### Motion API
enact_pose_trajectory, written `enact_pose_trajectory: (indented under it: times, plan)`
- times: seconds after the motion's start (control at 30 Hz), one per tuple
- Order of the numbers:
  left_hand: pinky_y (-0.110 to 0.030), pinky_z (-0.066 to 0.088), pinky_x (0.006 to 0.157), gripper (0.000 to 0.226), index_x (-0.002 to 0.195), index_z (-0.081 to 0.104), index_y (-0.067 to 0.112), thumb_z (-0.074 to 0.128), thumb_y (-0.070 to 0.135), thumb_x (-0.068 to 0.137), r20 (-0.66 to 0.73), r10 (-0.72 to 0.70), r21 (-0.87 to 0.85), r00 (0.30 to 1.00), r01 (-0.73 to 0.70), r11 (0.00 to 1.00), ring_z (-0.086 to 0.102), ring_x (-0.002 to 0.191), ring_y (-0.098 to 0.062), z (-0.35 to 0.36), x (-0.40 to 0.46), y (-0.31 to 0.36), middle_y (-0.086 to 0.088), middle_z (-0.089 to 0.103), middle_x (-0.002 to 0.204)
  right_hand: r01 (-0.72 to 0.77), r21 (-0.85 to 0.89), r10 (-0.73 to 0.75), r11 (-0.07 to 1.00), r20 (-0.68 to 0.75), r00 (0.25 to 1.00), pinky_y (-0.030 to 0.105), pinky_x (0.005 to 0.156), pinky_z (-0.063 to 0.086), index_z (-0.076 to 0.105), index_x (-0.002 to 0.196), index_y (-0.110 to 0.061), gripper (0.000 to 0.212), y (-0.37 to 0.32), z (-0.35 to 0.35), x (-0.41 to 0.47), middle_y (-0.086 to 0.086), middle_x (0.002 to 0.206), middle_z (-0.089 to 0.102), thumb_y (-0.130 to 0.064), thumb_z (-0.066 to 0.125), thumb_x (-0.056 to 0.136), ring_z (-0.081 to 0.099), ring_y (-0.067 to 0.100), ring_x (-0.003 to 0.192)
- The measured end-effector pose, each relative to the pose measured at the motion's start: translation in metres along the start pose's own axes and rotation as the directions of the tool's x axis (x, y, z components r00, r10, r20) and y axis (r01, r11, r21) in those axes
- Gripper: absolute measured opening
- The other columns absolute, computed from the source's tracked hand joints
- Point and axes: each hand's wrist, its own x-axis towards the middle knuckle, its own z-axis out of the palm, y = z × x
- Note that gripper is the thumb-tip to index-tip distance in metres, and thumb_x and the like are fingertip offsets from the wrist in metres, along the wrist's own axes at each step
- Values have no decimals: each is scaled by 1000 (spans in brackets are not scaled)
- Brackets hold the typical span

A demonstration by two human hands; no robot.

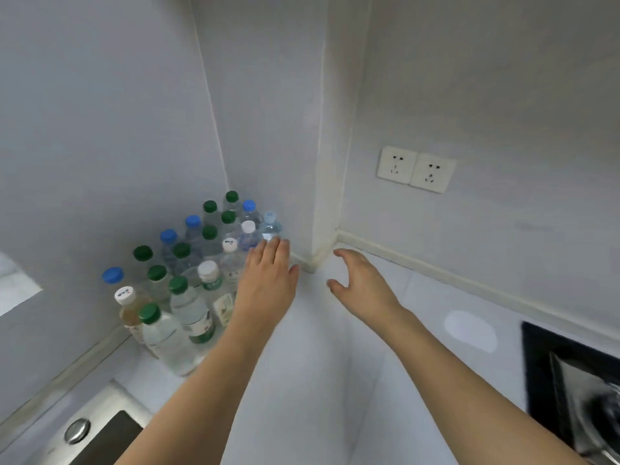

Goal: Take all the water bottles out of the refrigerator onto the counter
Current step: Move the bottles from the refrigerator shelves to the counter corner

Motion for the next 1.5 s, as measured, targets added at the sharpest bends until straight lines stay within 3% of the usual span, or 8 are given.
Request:
enact_pose_trajectory:
  times: [0.23, 0.37, 0.6, 0.83, 1.0, 1.2, 1.33, 1.5]
  plan:
    - [-41, 12, 121, 54, 150, 31, 5, 40, 33, 104, 110, 232, -83, 967, -223, 971, 23, 146, -31, 27, 10, 141, -11, 29, 158, -195, -30, 188, 980, -150, 971, 23, 108, 28, 36, 145, -14, 58, 87, -90, -79, 1, 150, 37, -23, 58, 92, 36, 17, 137]
    - [-39, 12, 122, 55, 151, 29, 8, 37, 35, 104, 118, 357, -130, 927, -342, 931, 21, 147, -28, 32, -4, 230, -7, 27, 159, -298, -15, 285, 955, -249, 926, 22, 107, 30, 38, 143, -11, 57, 137, -144, -146, 2, 149, 38, -20, 59, 91, 38, 17, 135]
    - [-43, 18, 120, 53, 148, 36, 5, 44, 32, 103, 94, 597, -221, 796, -568, 793, 30, 143, -32, 19, -61, 405, -13, 35, 155, -487, 17, 452, 873, -404, 796, 29, 110, 34, 37, 146, -15, 59, 206, -231, -294, 1, 151, 36, -20, 59, 92, 38, 17, 136]
    - [-41, 18, 121, 53, 151, 29, 10, 36, 35, 105, 14, 798, -293, 602, -761, 579, 24, 145, -29, -7, -159, 571, -10, 27, 159, -645, 61, 566, 762, -547, 617, 32, 111, 36, 37, 145, -13, 60, 253, -298, -470, 3, 150, 37, -21, 61, 90, 38, 19, 136]
    - [-43, 26, 118, 49, 144, 41, 6, 46, 31, 102, -88, 890, -339, 448, -854, 396, 37, 137, -32, -30, -250, 674, -14, 41, 150, -740, 104, 608, 664, -652, 454, 30, 109, 36, 41, 142, -12, 57, 273, -329, -600, 5, 144, 44, -19, 60, 89, 44, 20, 131]
    - [-39, 24, 118, 49, 145, 37, 9, 43, 33, 102, -164, 953, -373, 255, -911, 179, 35, 138, -28, -53, -348, 770, -10, 37, 151, -836, 183, 668, 517, -697, 260, 28, 111, 29, 37, 144, -11, 58, 280, -354, -732, 4, 149, 39, -19, 58, 90, 37, 19, 137]
    - [-42, 31, 113, 47, 139, 46, 4, 51, 29, 99, -200, 972, -375, 120, -926, 37, 43, 131, -32, -64, -405, 829, -15, 46, 145, -874, 270, 698, 405, -708, 104, 26, 111, 26, 35, 145, -12, 59, 283, -363, -814, 5, 151, 37, -20, 57, 91, 35, 19, 138]
    - [-42, 28, 116, 46, 140, 44, 5, 49, 28, 101, -253, 967, -438, 4, -892, -111, 39, 135, -32, -69, -461, 891, -14, 43, 148, -875, 378, 705, 302, -707, -62, 25, 109, 26, 38, 143, -10, 59, 293, -373, -887, 7, 149, 39, -17, 58, 89, 36, 20, 137]
